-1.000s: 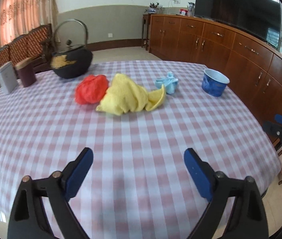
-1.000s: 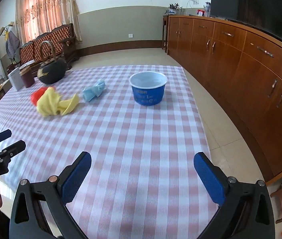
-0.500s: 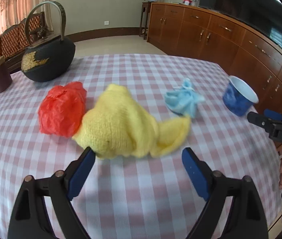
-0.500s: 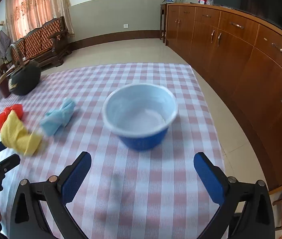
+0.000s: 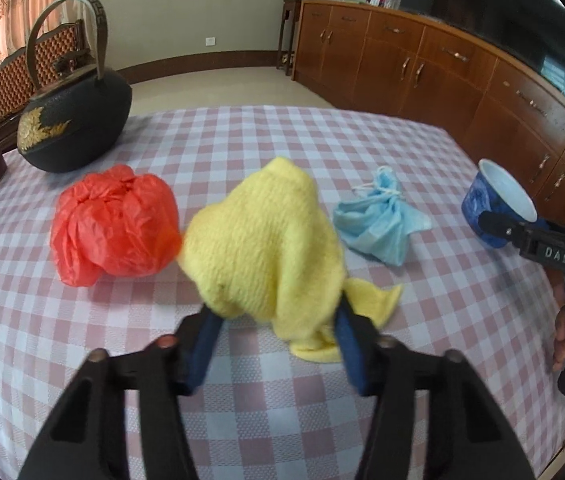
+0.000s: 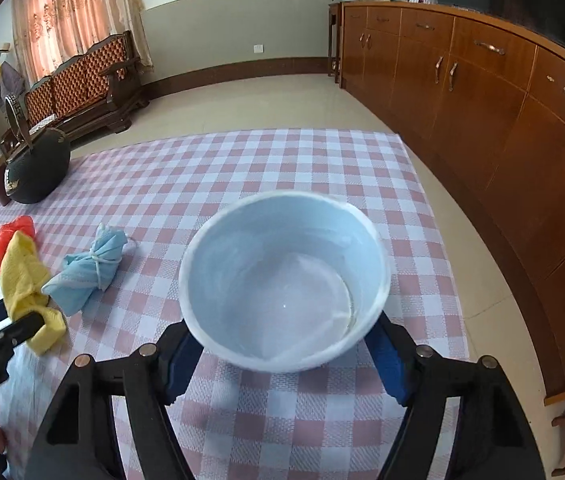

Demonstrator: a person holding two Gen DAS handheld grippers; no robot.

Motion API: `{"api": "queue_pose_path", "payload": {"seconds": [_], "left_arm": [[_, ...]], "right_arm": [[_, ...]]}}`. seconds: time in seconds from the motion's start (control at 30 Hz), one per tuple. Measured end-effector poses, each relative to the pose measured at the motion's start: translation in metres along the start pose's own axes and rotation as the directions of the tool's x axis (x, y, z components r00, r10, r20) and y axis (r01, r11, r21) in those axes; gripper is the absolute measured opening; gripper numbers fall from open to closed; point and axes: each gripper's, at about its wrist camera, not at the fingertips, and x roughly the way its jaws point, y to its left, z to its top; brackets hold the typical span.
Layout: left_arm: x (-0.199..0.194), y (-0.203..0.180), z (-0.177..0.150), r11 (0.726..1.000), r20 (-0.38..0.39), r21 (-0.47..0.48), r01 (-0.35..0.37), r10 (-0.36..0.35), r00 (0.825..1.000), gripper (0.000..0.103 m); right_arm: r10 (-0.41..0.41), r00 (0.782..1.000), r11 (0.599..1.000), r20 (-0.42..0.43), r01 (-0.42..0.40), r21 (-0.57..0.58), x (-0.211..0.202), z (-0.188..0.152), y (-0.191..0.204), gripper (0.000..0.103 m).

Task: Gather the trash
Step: 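Grasp the yellow towel with the left tool while the right tool grasps the blue bowl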

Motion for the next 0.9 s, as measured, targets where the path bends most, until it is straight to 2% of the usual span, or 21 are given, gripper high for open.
{"api": "queue_pose_path", "payload": {"seconds": [0.1,0.27,0.33,0.4,0.5,0.53,0.57,0.6,0.67,0.77,0.83,0.87,0.9], "left_arm": [[-0.006,-0.002,-0.002,1.000,0.007,0.001,0.012,-0.012,1.000,0.034],[-0.024,-0.005,-0.014,0.999,0.029,0.001,0.037,-0.037,0.999,0.034],[-0.031,-0.006,-0.021,0.999,0.034,0.003,0.041,-0.041,0.999,0.031],[-0.036,-0.006,-0.027,0.999,0.039,-0.003,0.052,-0.052,0.998,0.024],[-0.037,-0.005,-0.031,0.999,0.025,-0.002,0.043,-0.042,0.999,0.024],[-0.036,-0.006,-0.031,1.000,0.024,0.000,0.026,-0.026,0.999,0.025],[-0.034,-0.007,-0.030,1.000,0.022,-0.002,0.010,-0.010,1.000,0.037],[-0.030,-0.008,-0.026,1.000,0.011,-0.004,0.009,-0.009,1.000,0.055],[-0.025,-0.007,-0.017,1.000,0.015,-0.020,-0.021,0.022,1.000,0.071],[-0.017,-0.007,-0.003,0.999,0.012,-0.035,-0.015,0.015,1.000,0.074],[-0.009,-0.008,0.006,0.998,0.013,-0.033,-0.052,0.052,0.999,0.074],[-0.004,-0.007,0.008,0.998,0.000,-0.043,-0.051,0.051,0.999,0.068],[0.001,-0.005,0.009,0.998,-0.007,-0.055,-0.044,0.043,0.999,0.038]], "right_arm": [[0.009,1.000,1.000,0.020,-0.009,-0.003,-0.010,-0.007,-0.003,0.076],[0.000,0.999,0.999,0.038,0.002,-0.047,-0.033,-0.024,0.002,0.076],[0.003,0.999,0.998,0.042,-0.001,-0.060,-0.041,-0.031,0.004,0.076],[0.001,0.999,0.997,0.043,0.003,-0.073,-0.047,-0.037,0.006,0.076],[0.002,0.999,0.997,0.039,0.001,-0.083,-0.053,-0.042,0.010,0.076],[-0.005,0.999,0.996,0.039,0.008,-0.086,-0.053,-0.043,0.010,0.076],[-0.008,0.999,0.996,0.037,0.011,-0.084,-0.053,-0.043,0.009,0.076],[-0.003,1.000,0.997,0.029,0.006,-0.075,-0.050,-0.041,0.007,0.076],[-0.006,1.000,0.998,0.020,0.007,-0.065,-0.044,-0.038,0.004,0.076],[-0.011,1.000,0.998,0.014,0.011,-0.057,-0.038,-0.034,0.000,0.076],[-0.011,1.000,0.998,0.018,0.013,-0.060,-0.035,-0.032,0.001,0.076],[-0.012,1.000,0.998,0.019,0.013,-0.061,-0.034,-0.031,0.001,0.076],[-0.011,1.000,0.998,0.019,0.012,-0.060,-0.033,-0.030,0.001,0.076]]}}
